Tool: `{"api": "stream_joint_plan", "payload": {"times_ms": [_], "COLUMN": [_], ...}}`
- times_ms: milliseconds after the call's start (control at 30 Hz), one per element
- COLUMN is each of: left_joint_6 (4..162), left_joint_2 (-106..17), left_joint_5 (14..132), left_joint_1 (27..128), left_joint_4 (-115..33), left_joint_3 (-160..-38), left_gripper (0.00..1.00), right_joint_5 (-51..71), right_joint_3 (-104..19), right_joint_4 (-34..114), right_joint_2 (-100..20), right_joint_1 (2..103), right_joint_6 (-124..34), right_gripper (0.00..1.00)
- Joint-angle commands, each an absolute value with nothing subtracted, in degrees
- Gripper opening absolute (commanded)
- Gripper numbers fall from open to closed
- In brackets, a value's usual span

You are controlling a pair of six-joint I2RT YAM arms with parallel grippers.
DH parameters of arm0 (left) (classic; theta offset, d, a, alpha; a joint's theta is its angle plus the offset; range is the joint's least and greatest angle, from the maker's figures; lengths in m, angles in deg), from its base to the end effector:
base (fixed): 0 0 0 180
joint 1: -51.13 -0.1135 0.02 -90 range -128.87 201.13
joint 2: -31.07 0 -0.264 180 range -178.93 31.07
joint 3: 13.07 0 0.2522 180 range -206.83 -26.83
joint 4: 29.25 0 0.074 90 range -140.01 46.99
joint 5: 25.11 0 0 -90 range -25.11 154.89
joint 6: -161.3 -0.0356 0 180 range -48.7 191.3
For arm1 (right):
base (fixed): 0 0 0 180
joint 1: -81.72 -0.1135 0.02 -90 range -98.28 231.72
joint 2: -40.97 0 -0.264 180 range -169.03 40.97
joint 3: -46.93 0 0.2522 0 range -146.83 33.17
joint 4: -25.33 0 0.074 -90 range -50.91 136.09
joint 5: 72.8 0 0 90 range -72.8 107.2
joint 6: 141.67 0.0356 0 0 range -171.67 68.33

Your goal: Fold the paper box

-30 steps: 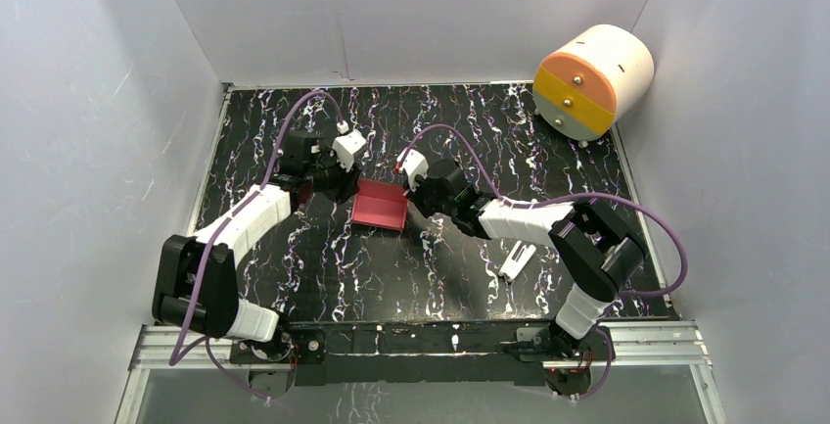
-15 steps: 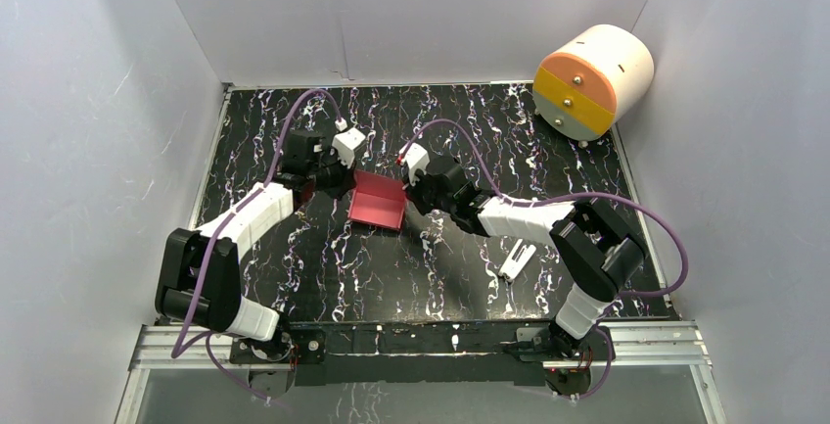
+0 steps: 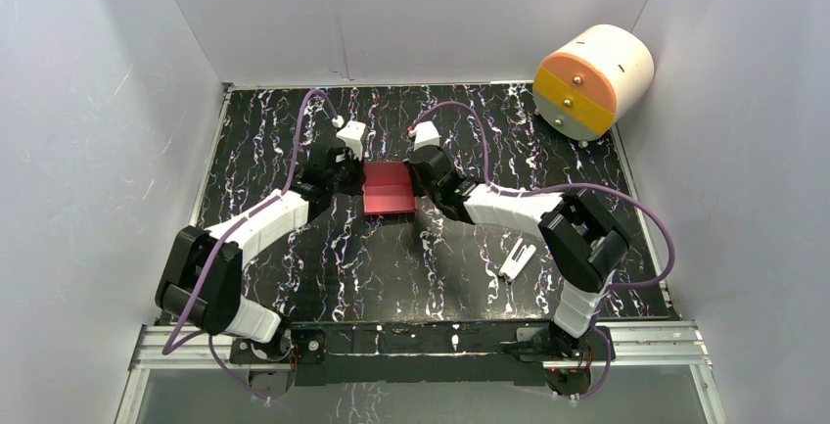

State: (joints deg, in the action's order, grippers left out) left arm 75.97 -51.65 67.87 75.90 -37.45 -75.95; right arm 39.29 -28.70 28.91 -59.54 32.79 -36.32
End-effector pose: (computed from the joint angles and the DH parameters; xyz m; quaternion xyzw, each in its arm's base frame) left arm 0.2902 -0.1359 0.2383 0.1627 0.8416 -0.1523 0.4920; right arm 0.2670 0.2860 0.2160 -0.1498 0.8357 0.1277 0.5127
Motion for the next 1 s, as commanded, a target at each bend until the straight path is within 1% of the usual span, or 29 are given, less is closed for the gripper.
{"api": "stream_joint_plan", "payload": {"times_ms": [0,133,467,667,967], "left_joint_6": [86.8,91.7,98.3,100.9,103.0], "left_joint_2": [-50.9,-51.4,-50.9,-50.2,-47.3], "left_joint_5": [63.9,61.4,58.5,57.6,57.5], "left_joint_1": [79.0,80.1,81.4,82.2,82.8], "left_joint_4": [-31.0,-28.3,-22.3,-22.2,-23.9], "left_joint_3": [-76.4,-74.3,-68.2,-66.1,-62.2], "left_gripper": [0.0,0.0,0.0,0.0,0.01], "right_joint_5": [45.5,47.1,48.9,50.3,49.1], "right_joint_3": [-32.6,-32.6,-26.7,-23.8,-18.5], "right_joint_4": [30.3,30.2,24.5,23.6,20.3], "right_joint_2": [-61.1,-62.2,-61.6,-60.5,-57.6], "right_joint_1": [31.8,31.8,30.7,30.0,29.7], "right_joint_6": [-27.8,-23.5,-19.0,-18.6,-19.7], "right_gripper": [0.1,0.1,0.1,0.12,0.14]}}
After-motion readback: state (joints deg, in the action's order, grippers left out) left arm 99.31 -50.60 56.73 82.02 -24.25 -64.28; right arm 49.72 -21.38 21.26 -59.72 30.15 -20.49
